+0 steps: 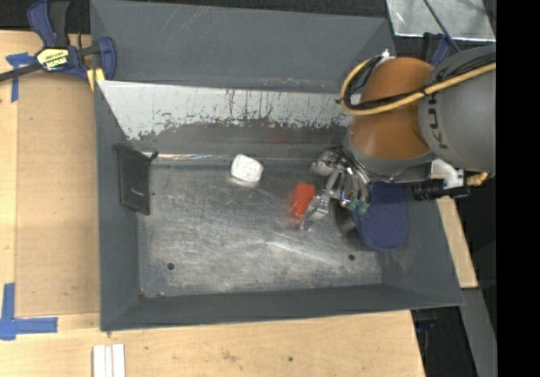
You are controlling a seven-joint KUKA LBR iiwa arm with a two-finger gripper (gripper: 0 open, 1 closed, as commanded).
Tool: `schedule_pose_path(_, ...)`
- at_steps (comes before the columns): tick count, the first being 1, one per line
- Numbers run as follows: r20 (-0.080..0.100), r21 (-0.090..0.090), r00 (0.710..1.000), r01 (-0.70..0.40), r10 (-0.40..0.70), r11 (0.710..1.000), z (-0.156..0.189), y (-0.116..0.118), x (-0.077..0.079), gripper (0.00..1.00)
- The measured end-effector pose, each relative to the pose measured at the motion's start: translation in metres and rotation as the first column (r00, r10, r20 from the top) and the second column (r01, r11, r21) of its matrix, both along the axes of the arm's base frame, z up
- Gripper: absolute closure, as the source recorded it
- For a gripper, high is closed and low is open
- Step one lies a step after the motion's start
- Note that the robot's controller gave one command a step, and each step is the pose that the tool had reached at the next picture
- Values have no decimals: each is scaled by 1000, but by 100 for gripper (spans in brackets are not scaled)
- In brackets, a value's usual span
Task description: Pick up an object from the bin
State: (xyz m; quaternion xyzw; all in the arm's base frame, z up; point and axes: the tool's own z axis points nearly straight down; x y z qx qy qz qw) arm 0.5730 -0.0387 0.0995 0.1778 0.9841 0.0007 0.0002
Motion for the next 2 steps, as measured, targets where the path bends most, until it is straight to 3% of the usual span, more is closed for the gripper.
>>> schedule_pose_path(1, 1, -2, 1000, 1, -1, 1000, 0, -2, 1, 100)
schedule_pose_path(2, 11, -3, 1000, -26, 26, 1000, 113, 0, -14, 100)
